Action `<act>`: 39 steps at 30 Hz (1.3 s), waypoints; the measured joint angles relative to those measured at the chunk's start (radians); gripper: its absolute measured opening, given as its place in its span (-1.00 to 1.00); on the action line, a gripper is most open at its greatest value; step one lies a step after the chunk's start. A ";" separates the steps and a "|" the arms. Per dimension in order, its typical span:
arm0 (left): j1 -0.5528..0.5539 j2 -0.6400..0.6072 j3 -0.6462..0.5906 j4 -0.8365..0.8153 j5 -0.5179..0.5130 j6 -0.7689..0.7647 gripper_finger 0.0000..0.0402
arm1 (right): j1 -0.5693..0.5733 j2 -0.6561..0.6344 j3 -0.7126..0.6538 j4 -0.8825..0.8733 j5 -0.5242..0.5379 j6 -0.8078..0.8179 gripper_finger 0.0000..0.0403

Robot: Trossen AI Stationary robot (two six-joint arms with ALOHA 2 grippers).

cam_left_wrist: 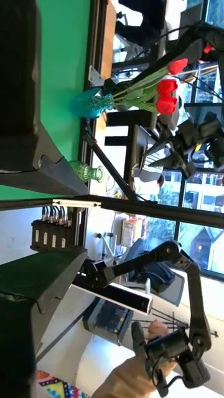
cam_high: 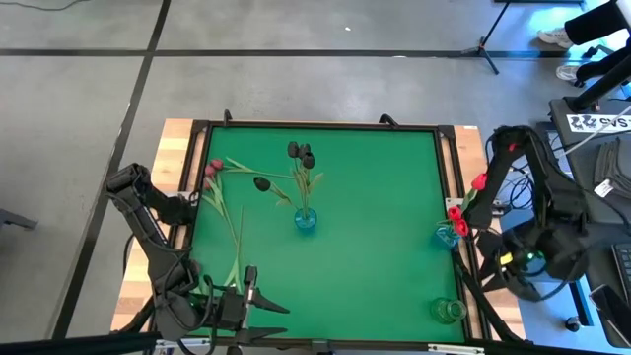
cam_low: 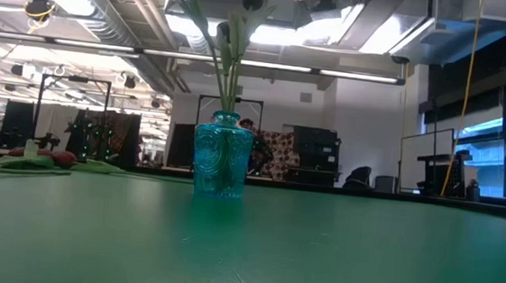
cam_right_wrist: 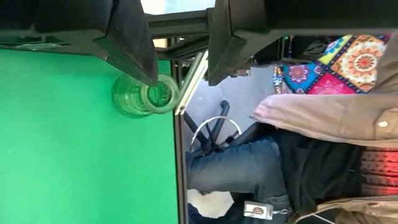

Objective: Sort flowers into vase by color
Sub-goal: Put the red flower into the right blue vase

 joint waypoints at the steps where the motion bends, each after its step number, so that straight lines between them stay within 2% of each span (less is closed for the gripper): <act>1: 0.000 0.000 0.000 0.000 0.000 0.000 -0.28 | 0.000 0.014 0.000 0.010 0.003 0.000 -0.29; 11: 0.001 0.000 0.000 -0.009 0.000 0.019 -0.28 | 0.000 0.141 0.000 0.179 0.045 0.001 -0.29; 15: 0.001 0.000 0.002 -0.103 0.000 0.014 -0.28 | -0.001 0.204 0.000 0.244 0.054 -0.010 -0.29; 18: 0.001 0.001 0.002 -0.172 0.003 -0.049 -0.28 | -0.001 0.246 0.000 0.292 0.073 -0.024 -0.29; 24: -0.002 0.001 0.002 -0.229 0.119 -0.164 -0.28 | -0.001 0.317 0.000 0.334 0.161 -0.027 -0.29; 27: -0.022 0.015 0.002 -0.298 0.151 -0.266 -0.28 | -0.001 0.344 0.000 0.331 0.224 -0.027 -0.29; 32: -0.090 0.045 0.002 -0.511 0.158 -0.581 -0.28 | -0.001 0.363 0.001 0.332 0.329 -0.031 -0.29; 35: -0.132 0.058 0.002 -0.604 0.152 -0.747 -0.28 | -0.001 0.363 0.001 0.332 0.453 -0.071 -0.29; 39: -0.171 0.080 0.000 -0.692 0.147 -0.880 -0.28 | -0.025 0.363 0.002 0.317 0.581 -0.062 -0.29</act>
